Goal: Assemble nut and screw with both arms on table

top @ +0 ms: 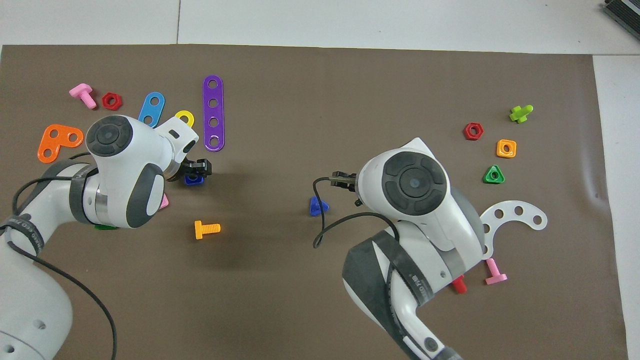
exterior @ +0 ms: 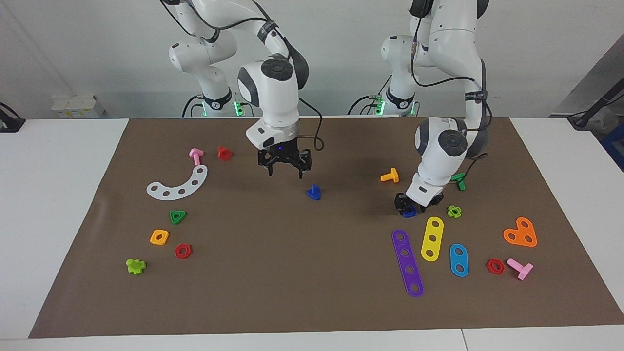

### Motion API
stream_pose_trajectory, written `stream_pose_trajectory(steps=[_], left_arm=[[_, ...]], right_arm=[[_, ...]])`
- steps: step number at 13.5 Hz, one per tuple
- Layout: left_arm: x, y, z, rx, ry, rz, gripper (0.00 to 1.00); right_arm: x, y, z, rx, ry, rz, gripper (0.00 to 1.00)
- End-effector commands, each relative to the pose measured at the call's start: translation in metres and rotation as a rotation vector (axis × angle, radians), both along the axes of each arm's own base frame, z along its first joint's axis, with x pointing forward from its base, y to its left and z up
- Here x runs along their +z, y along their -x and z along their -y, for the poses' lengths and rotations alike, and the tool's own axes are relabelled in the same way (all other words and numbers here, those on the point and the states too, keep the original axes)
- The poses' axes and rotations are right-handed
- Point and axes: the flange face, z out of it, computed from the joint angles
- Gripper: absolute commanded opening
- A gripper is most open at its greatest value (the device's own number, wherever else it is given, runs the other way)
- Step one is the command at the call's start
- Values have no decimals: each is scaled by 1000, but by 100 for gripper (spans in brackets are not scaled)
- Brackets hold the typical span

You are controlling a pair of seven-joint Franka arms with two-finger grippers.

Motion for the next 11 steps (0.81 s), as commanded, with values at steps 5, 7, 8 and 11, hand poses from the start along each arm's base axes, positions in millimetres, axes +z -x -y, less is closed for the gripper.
stream_pose_trajectory(steps=[5,7,8,11], left_arm=[[6,0,5,-31,-9,31,0],[22,-19,22,-40,-5,43,0],[29,-17,47,-60,-3,38,0],[33,10,124,-24,5,42,0]], right_arm=[[84,-11,133,-15,-2,-5,97],[109,-21,170,-26,7,-10,97],[119,-26,191,-25,11,-6,97],[146,-34,241,5,24,-38,97]])
